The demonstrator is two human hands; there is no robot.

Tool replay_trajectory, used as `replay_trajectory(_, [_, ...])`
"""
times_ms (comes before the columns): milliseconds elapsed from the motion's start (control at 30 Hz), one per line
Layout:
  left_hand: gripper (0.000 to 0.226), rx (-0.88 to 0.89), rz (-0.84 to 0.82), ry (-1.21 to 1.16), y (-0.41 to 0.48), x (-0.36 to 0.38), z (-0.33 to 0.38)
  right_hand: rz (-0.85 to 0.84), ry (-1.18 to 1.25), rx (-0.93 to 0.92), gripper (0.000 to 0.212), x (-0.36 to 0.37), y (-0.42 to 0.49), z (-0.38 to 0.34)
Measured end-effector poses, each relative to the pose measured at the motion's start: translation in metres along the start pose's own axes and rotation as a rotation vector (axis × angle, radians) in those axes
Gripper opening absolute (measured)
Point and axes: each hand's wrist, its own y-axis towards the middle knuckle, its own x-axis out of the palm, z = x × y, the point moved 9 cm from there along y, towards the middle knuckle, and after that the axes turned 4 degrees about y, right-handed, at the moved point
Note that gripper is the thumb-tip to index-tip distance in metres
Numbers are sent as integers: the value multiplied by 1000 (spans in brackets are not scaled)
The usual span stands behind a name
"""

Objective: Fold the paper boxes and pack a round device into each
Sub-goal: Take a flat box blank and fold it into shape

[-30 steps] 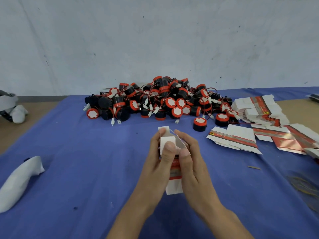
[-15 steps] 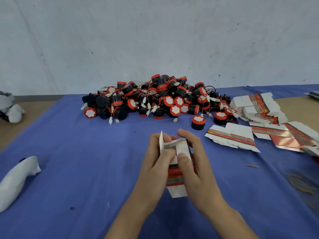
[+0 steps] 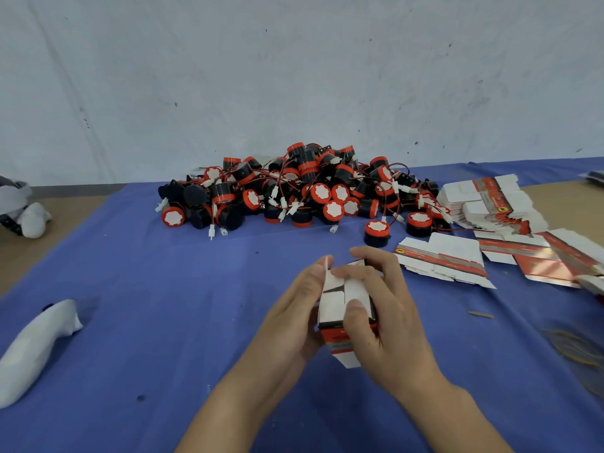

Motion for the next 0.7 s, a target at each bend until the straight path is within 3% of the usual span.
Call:
replay_trajectory(233, [38, 12, 33, 75, -4, -8, 0, -75, -66, -107, 62, 10, -2, -13])
replay_trajectory(400, [34, 60, 76, 188, -4, -14, 2, -100, -121, -197, 64, 17, -4, -23])
replay_trajectory(567, [42, -47, 73, -116, -1, -15, 1, -46, -89, -196, 61, 11, 0, -23])
replay_trajectory(700, [45, -182, 34, -182, -1, -15, -12, -43, -75, -168, 63, 9, 0, -17])
